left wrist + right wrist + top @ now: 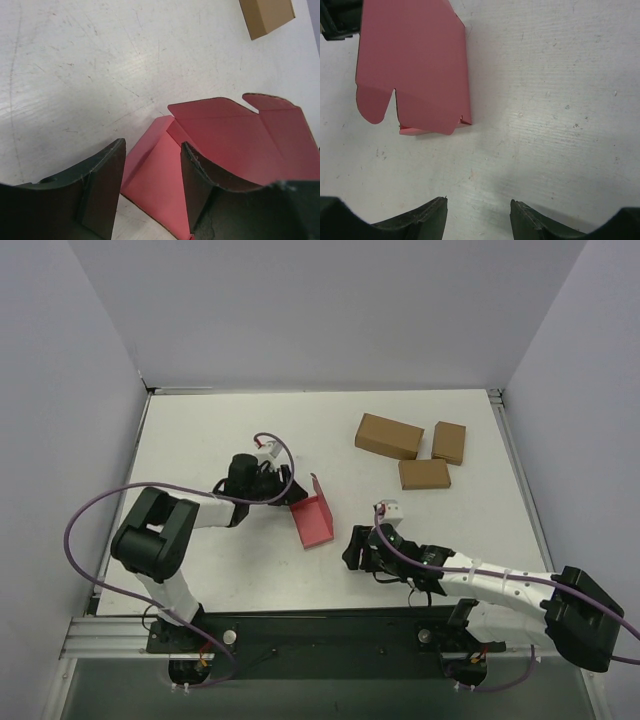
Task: Fold the paper box
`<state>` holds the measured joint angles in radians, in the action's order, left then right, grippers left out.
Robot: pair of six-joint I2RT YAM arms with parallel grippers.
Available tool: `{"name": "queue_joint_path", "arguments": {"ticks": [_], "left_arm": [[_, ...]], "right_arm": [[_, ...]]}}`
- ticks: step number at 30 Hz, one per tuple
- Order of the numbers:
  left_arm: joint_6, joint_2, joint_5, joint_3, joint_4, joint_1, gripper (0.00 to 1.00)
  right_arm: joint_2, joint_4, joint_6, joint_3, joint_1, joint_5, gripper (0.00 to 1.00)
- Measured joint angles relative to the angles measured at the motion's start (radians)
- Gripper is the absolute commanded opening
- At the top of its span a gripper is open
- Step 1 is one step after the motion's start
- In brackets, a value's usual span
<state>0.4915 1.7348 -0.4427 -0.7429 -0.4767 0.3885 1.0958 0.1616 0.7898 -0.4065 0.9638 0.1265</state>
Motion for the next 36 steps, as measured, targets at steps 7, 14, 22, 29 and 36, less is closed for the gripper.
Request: {"name": "queue_joint_path", "arguments": {"ticks": [7,14,22,29,36], "left_arm": [[0.029,-0.040,-0.017,0.139,-0.112,0.061,0.57],[0.101,-0.269,0.066,0.340,-0.124,0.213,0.58],[0.093,-0.551,0.193,0.400,-0.007,0.226,0.66],[-0.102,-0.583,0.195,0.352,0.052,0.226,0.67],[-0.286,-0.507,0.148,0.296,0.047,0.226,0.70]], "right_arm": [[-0.015,0.000,0.005,-0.003,0.000,0.031,0.58],[-0.071,-0.024,-0.009,-0.003,0.000,0.069,0.58],[-0.212,-0.169,-0.067,-0.007,-0.019,0.137,0.60],[-0.309,-0.230,-0.178,-0.008,-0.194,0.084,0.55],[-0.311,-0.238,-0.250,-0.038,-0.196,-0.016,0.52]]}}
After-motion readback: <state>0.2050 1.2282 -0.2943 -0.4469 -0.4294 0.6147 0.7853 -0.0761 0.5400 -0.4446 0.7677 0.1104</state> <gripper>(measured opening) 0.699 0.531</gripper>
